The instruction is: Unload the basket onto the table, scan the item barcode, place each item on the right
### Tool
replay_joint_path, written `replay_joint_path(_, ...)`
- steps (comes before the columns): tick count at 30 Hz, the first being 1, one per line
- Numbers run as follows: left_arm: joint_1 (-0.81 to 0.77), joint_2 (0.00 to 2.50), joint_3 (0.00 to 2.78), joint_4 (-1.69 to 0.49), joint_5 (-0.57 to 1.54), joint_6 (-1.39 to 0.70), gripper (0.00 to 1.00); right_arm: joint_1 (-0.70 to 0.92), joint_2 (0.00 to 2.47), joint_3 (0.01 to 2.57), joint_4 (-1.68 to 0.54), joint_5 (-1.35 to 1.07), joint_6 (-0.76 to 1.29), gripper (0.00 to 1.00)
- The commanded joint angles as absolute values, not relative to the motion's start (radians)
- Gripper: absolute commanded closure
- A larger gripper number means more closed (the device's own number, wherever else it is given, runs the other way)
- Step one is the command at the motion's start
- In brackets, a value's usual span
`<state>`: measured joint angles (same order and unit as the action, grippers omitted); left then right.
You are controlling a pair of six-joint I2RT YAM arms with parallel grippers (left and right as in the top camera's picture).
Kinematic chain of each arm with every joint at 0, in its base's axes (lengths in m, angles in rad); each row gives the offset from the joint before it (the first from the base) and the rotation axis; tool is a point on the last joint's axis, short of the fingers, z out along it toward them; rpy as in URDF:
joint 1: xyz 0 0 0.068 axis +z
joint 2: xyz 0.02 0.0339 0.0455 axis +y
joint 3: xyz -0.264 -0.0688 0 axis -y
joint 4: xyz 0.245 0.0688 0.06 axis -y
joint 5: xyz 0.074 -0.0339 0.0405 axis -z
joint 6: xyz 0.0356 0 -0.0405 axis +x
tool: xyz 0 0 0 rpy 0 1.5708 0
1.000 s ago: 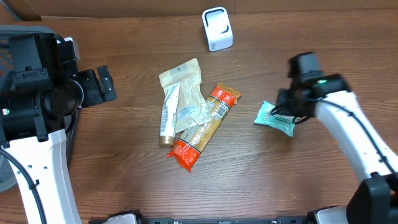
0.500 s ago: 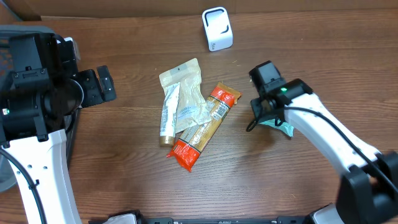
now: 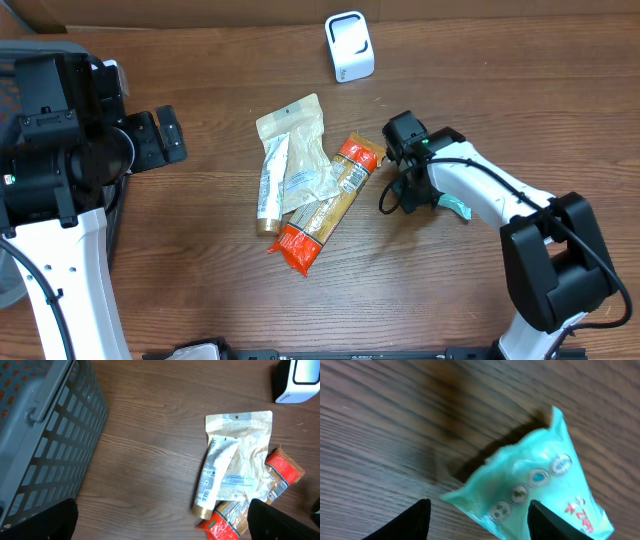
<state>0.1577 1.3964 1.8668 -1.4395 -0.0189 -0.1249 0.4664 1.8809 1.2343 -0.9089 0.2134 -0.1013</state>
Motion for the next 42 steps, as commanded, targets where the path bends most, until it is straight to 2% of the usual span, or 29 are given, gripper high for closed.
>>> replay_joint_path(1,0.162,1.401,1.863,-1.436,-0.010,-0.131,0.01,0.485,1.876,1.211,-0.883,0.230,-0.133,0.35)
replay_joint_path(5,0.162,1.401,1.863,-1.436,-0.010,-0.131,0.01,0.480,1.876,1.156,-0.827,0.316,-0.128,0.33)
replay_joint_path(7,0.162,1.401,1.863,-1.436,-0.010,-0.131,0.00,0.473,1.876,1.126,-0.783,0.364,-0.128,0.28)
replay_joint_path(12,0.162,1.401,1.863,-1.436,-0.010,-0.131,0.00,0.464,1.876,1.098,-0.733,0.389,-0.113,0.28)
replay_joint_path(16,0.162,1.401,1.863,-1.436,-0.010,-0.131,0.00,0.464,1.876,1.098,-0.725,0.381,-0.091,0.46)
replay_joint_path(22,0.162,1.401,1.863,-1.436,-0.010,-0.131,0.01,0.464,1.876,1.098,-0.669,0.381,0.039,0.94)
replay_joint_path(26,0.162,1.401,1.863,-1.436,-0.010,-0.131,0.00,0.464,1.874,1.117,-0.672,0.369,0.125,0.96)
replay_joint_path(28,0.162,1.401,1.863,-1.436,-0.010,-0.131,0.01,0.464,1.864,1.169,-0.731,0.273,0.131,0.96)
replay_joint_path(35,0.162,1.401,1.863,-1.436,-0.010,-0.131,0.01,0.389,1.786,1.444,-0.950,-0.320,0.124,0.96)
replay_joint_path(38,0.162,1.401,1.863,-1.436,-0.010,-0.131,0.00,0.326,1.778,1.460,-0.961,-0.592,0.132,0.96)
replay_joint_path(42,0.162,1.401,1.863,-1.436,-0.010,-0.131,0.00,0.252,1.795,1.388,-0.933,-0.800,0.187,0.96)
